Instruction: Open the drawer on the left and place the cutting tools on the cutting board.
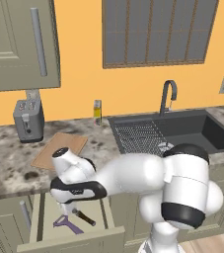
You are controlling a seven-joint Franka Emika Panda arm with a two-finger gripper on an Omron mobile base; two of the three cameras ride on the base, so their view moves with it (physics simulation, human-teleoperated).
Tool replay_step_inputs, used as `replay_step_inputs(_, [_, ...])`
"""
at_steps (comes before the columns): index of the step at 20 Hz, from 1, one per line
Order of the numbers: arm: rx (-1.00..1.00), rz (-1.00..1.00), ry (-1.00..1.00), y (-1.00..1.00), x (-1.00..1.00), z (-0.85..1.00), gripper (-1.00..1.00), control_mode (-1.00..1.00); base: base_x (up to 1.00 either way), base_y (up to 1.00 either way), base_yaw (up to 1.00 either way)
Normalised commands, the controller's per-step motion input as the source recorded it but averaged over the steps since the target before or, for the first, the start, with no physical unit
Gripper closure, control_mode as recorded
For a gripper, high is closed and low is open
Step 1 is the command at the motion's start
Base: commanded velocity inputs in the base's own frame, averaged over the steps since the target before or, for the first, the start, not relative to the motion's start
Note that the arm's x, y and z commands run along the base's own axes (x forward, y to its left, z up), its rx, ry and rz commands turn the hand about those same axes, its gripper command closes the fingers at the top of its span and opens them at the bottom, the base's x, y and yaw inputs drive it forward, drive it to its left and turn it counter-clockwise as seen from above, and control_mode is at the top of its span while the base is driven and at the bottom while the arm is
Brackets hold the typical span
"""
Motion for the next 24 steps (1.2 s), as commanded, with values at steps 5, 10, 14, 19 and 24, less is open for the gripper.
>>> replay_step_inputs(5, [0.02, -0.07, 0.05, 0.0, 0.0, -0.41, -1.0, -1.0, 0.0, 0.0, 0.0])
replay_step_inputs(10, [0.01, -0.11, 0.0, 0.0, 0.0, -0.33, -1.0, -1.0, 0.0, 0.0, 0.0])
replay_step_inputs(14, [0.03, -0.04, 0.0, 0.0, 0.0, -0.06, -1.0, -1.0, 0.0, 0.0, 0.0])
replay_step_inputs(19, [0.0, -0.02, -0.01, 0.0, 0.0, -0.19, -1.0, -1.0, 0.0, 0.0, 0.0])
replay_step_inputs(24, [0.0, -0.05, -0.11, 0.02, 0.01, -0.34, -1.0, -1.0, 0.0, 0.0, 0.0])
